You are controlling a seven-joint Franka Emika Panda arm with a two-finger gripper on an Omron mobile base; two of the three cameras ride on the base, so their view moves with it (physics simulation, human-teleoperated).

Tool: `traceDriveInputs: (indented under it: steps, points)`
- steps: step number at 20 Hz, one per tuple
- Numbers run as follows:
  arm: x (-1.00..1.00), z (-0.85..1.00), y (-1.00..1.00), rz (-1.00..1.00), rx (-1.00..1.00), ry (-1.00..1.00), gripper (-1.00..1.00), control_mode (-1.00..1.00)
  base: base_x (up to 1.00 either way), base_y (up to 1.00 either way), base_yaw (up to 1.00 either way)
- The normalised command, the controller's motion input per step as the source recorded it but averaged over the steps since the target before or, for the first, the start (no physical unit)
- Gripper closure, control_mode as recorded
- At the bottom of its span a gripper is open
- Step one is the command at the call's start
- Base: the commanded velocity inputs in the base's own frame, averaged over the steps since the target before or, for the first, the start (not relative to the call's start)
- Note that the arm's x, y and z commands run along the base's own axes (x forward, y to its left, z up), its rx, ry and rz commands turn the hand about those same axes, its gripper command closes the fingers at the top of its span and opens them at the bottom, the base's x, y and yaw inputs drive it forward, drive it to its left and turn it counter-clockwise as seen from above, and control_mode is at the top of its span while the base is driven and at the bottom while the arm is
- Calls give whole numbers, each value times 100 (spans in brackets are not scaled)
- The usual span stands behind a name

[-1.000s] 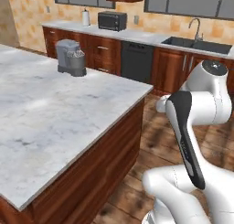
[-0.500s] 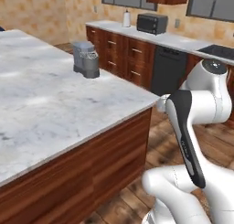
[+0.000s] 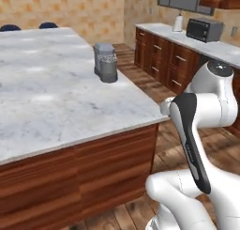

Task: Navigate to the stand mixer.

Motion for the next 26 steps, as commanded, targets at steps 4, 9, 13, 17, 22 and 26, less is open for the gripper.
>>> traceDriveInputs:
  steps: [4, 9, 13, 17, 22, 26]
  points:
    - [0, 0, 0, 0, 0, 0, -100, 100, 12, -100, 49]
    - [0, 0, 0, 0, 0, 0, -100, 100, 11, -100, 49]
    - [0, 0, 0, 0, 0, 0, -100, 100, 9, -100, 49]
    - [0, 0, 0, 0, 0, 0, -100, 100, 21, -100, 48]
    - [0, 0, 0, 0, 0, 0, -100, 100, 32, -100, 52]
    - [0, 0, 0, 0, 0, 0, -100, 100, 34, -100, 60]
